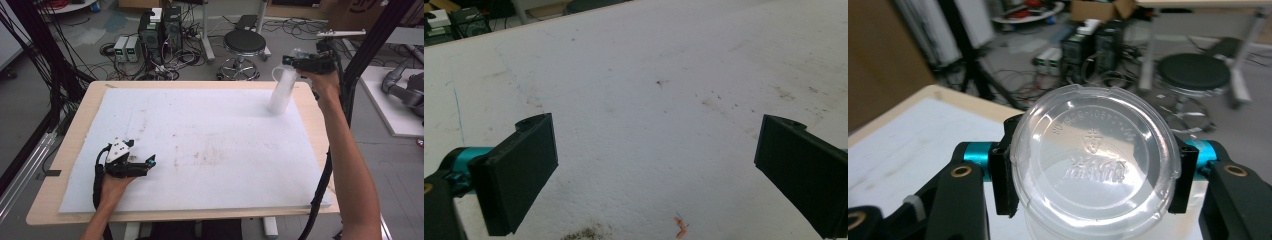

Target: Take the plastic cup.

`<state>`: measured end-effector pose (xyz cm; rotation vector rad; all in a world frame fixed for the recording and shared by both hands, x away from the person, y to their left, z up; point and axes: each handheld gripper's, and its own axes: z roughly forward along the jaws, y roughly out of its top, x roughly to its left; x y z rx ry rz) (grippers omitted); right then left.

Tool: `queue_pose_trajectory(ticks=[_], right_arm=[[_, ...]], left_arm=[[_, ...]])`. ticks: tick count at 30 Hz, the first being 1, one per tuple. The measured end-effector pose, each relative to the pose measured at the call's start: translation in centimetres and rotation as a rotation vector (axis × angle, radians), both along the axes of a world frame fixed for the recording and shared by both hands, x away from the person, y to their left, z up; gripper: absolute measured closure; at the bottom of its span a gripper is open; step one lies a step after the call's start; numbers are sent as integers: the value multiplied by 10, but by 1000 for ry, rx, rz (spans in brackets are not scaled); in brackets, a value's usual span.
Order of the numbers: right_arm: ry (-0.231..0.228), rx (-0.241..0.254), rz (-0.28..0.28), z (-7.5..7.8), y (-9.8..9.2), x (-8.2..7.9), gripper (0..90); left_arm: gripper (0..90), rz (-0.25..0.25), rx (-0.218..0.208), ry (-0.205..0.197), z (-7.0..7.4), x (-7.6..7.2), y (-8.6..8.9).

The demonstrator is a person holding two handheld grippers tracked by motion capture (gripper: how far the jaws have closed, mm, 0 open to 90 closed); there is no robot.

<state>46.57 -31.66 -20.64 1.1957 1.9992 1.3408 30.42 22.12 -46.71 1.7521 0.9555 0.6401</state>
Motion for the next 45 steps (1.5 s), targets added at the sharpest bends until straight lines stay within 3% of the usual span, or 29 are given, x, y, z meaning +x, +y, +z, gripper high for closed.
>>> queue_pose_trajectory(ticks=[5, 12, 19, 30, 35, 42, 45], right_arm=[[-32, 31, 145, -8, 23, -31, 403], [-43, 66, 313, -26, 60, -72, 404], [-42, 46, 428, -51, 87, -92, 404], [-79, 58, 743, -95, 120, -106, 405], [-83, 63, 795, -112, 133, -110, 406], [-68, 8, 854, -128, 149, -114, 406], [-57, 7, 863, -131, 152, -113, 406]], left_arm=[[36, -3, 0, -2, 0, 0, 0], [36, -19, 12, -23, 0, -2, -1], [36, -17, 7, -22, 0, -2, -1], [36, -19, 8, -19, 0, -2, 0], [36, -20, 13, -22, 0, -2, -1], [36, -20, 14, -22, 0, -2, -1], [36, -19, 15, -22, 0, -2, -1]])
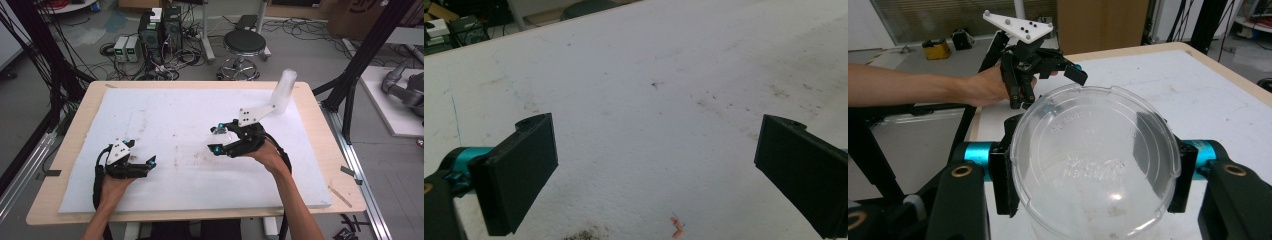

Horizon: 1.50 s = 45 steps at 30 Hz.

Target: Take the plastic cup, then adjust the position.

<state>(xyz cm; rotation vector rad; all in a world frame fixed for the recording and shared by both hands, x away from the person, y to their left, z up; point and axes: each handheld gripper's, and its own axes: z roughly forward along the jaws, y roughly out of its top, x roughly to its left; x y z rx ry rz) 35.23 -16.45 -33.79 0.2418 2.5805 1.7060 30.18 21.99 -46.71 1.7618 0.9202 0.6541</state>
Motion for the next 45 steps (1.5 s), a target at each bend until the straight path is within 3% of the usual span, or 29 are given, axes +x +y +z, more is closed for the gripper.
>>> queue_pose_trajectory(ticks=[11, 31, 37, 39, 42, 45], right_arm=[[14, -32, 8, -6, 7, -1, 407], [6, -28, 4, -8, 7, 2, 408], [11, -27, 0, -7, 5, 3, 408], [11, -24, -3, -7, 5, 3, 408], [4, -20, 2, -6, 4, 3, 408], [6, -18, 4, -5, 5, 3, 408]], left_arm=[[36, 3, -3, -8, 0, -1, 0], [36, -3, -17, -6, 0, 0, 2], [36, -41, -52, 3, 1, 1, 7], [36, -51, -52, -14, 4, 2, 8], [36, -123, -91, -25, 13, 3, 10], [36, -190, -83, -38, 23, 4, 11]])
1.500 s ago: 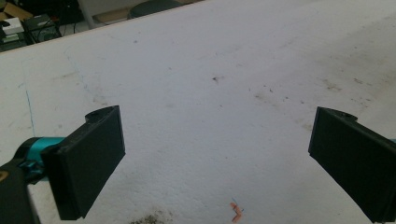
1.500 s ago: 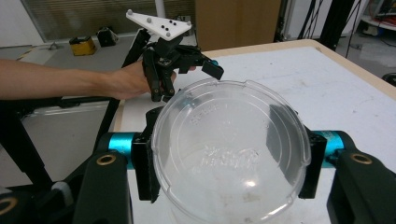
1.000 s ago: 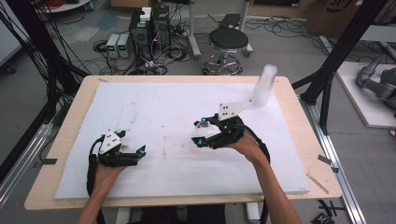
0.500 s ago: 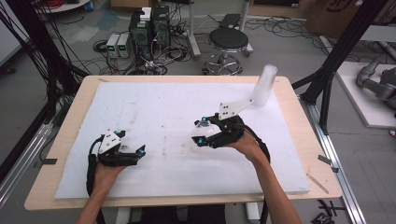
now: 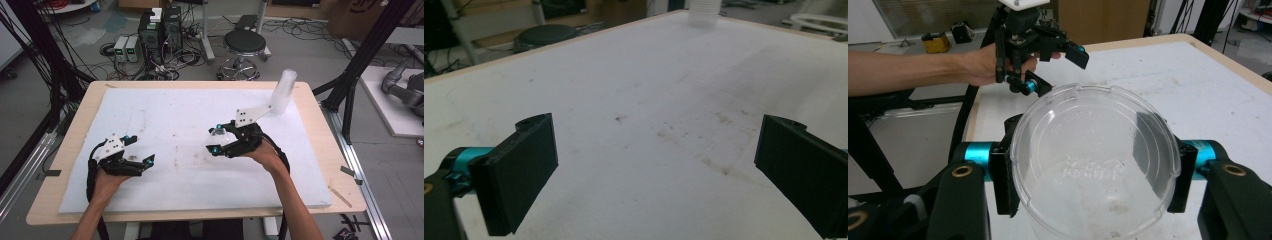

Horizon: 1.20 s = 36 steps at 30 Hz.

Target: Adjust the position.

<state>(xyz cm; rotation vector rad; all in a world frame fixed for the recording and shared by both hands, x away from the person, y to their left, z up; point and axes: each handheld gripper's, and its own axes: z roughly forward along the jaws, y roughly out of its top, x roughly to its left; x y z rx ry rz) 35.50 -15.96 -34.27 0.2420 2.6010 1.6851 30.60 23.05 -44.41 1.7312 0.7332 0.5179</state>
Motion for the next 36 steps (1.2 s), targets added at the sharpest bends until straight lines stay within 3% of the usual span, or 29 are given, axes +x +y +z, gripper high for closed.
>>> queue_pose_trajectory(ticks=[4, 7, 10, 17, 27, 36], right_arm=[[-8, 2, 13, 2, 1, -2, 408], [-8, 6, 20, 4, 1, -3, 408], [-8, 9, 30, 5, 1, -5, 408], [-11, 15, 55, 8, 2, -8, 408], [-7, 20, 86, 10, 6, -12, 408], [0, 25, 102, 9, 9, -12, 408]], left_arm=[[36, -100, -28, -21, 13, 2, 2], [36, -162, -45, -19, 19, 3, 3], [36, -257, -80, -9, 25, 5, 0], [36, -415, -82, -22, 43, 9, -31], [36, -552, -108, -15, 50, 18, -84], [36, -604, -125, -16, 46, 20, -119]])
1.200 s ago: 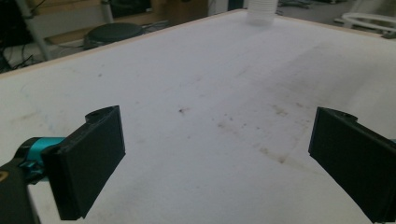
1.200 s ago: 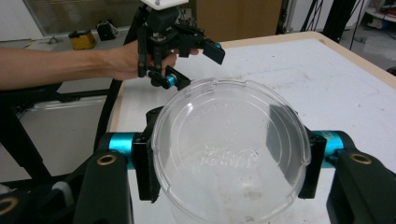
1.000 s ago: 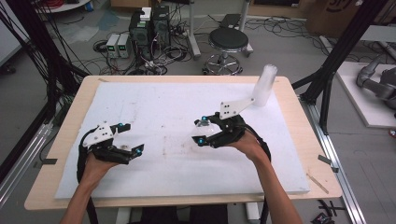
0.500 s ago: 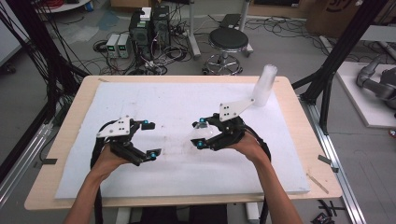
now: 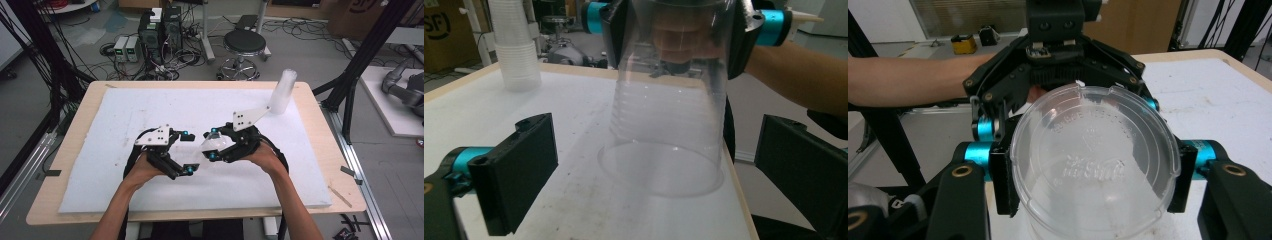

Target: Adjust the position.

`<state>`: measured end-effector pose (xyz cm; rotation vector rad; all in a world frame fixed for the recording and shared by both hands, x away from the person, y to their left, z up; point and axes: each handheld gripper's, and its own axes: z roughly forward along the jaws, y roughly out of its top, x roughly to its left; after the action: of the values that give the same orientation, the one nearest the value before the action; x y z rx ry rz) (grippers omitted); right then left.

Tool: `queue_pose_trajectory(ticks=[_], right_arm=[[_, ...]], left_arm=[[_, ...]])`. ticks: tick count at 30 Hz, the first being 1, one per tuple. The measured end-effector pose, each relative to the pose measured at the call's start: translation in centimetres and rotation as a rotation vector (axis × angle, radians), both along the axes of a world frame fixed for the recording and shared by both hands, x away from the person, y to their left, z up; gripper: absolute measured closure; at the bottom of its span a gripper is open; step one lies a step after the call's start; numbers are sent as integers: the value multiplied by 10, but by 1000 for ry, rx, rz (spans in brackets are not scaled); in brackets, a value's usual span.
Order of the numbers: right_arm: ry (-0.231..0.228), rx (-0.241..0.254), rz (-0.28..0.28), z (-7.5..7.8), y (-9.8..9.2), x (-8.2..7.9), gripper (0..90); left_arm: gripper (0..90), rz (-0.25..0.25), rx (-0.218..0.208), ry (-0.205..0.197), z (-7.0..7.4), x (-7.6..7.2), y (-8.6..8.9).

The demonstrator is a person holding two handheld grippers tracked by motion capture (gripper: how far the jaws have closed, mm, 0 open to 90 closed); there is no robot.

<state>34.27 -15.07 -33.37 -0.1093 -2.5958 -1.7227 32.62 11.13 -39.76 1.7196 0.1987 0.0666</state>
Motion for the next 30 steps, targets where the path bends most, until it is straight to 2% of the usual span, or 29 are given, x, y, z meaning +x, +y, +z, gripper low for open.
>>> queue_pose_trajectory(ticks=[6, 12, 15, 17, 20, 25, 30], right_arm=[[2, 5, 6, -1, 3, 0, 408], [0, 19, 6, -2, 4, -1, 408], [1, 24, 8, -2, 5, -2, 408], [2, 29, 12, -2, 5, -2, 408], [-1, 36, 10, -3, 5, -2, 408], [5, 57, 14, -4, 3, -3, 409], [3, 75, 18, -6, 3, -3, 409]], left_arm=[[36, -18, -13, 8, -3, 0, -14], [36, -24, -29, 10, -4, -1, -21], [36, -27, -23, 17, -5, -1, -23], [37, -17, -42, 13, -6, -1, -24], [107, -20, -60, 4, -8, -2, -23], [111, -27, -52, 12, -10, -2, -24], [146, -32, -65, 16, -10, -1, -23]])
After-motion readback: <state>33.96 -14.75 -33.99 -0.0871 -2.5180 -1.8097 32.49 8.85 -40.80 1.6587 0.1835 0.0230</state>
